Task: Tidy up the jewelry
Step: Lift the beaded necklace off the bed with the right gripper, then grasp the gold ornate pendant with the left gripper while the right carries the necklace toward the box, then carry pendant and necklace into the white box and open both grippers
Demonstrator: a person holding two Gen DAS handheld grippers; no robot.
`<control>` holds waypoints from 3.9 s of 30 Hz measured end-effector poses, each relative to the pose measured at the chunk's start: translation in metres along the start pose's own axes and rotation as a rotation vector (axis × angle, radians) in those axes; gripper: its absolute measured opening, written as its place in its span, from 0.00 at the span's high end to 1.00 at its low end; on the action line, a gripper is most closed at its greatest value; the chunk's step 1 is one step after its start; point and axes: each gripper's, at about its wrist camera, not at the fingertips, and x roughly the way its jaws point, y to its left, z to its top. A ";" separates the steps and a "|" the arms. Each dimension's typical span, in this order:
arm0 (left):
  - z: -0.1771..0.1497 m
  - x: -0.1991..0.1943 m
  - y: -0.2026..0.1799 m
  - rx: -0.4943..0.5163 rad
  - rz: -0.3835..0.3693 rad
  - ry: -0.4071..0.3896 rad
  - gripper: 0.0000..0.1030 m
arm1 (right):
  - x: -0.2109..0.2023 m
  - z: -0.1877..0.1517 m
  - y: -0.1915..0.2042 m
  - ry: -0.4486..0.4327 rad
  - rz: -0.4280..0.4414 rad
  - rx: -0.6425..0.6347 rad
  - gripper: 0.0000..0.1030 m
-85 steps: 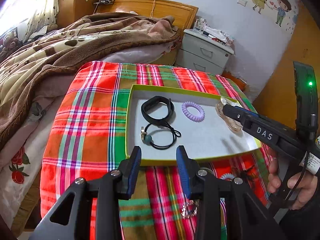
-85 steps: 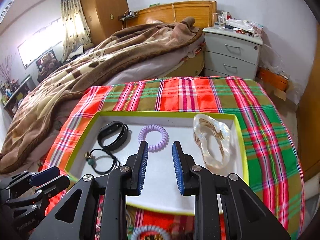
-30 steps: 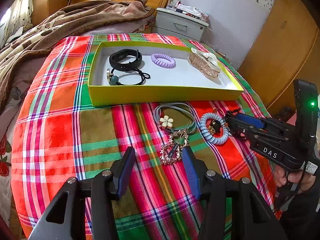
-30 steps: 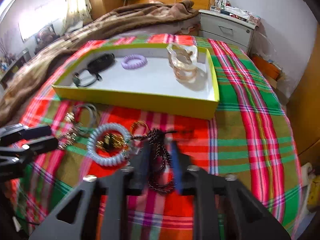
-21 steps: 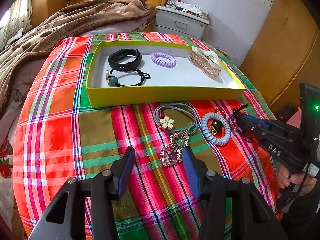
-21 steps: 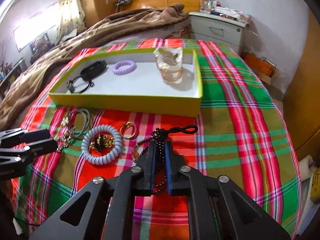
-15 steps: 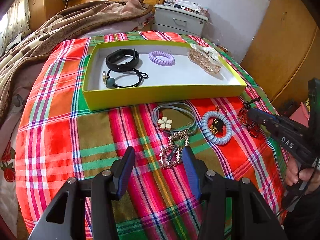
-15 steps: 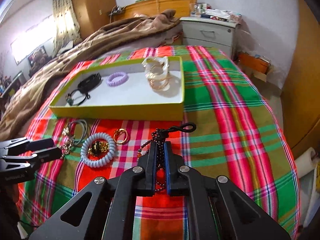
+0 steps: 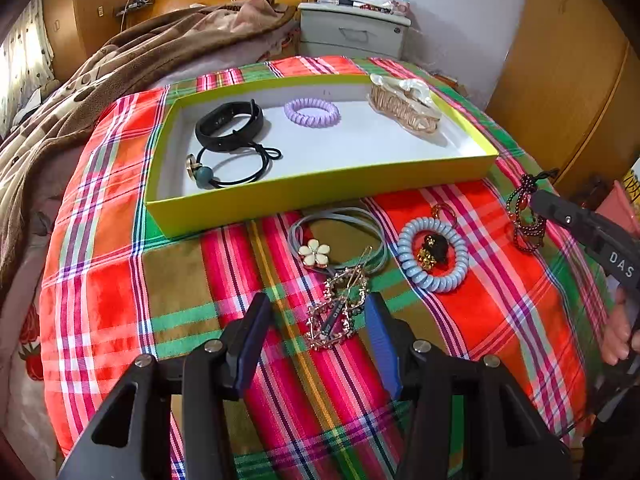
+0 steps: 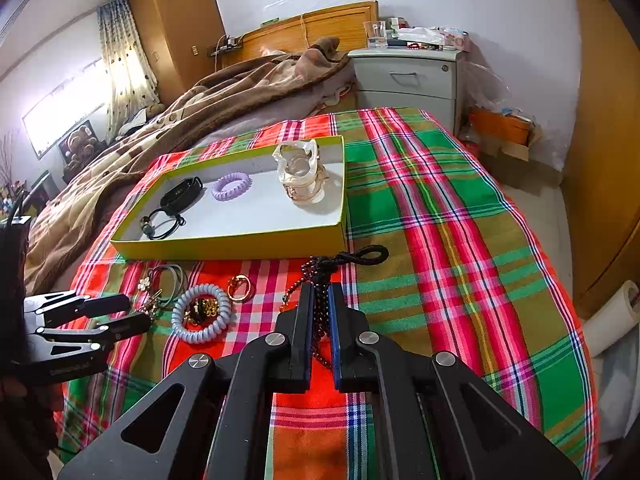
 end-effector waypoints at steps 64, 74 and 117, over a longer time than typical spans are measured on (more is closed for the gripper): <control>0.069 -0.029 0.014 0.003 -0.007 -0.135 0.67 | -0.001 0.054 0.032 -0.074 0.032 -0.033 0.93; 0.096 -0.005 0.020 -0.007 -0.024 -0.124 0.67 | 0.032 0.070 0.044 -0.034 0.049 -0.048 0.93; 0.116 0.065 0.017 -0.014 -0.019 0.018 0.67 | 0.101 0.066 0.043 0.141 0.035 -0.066 0.91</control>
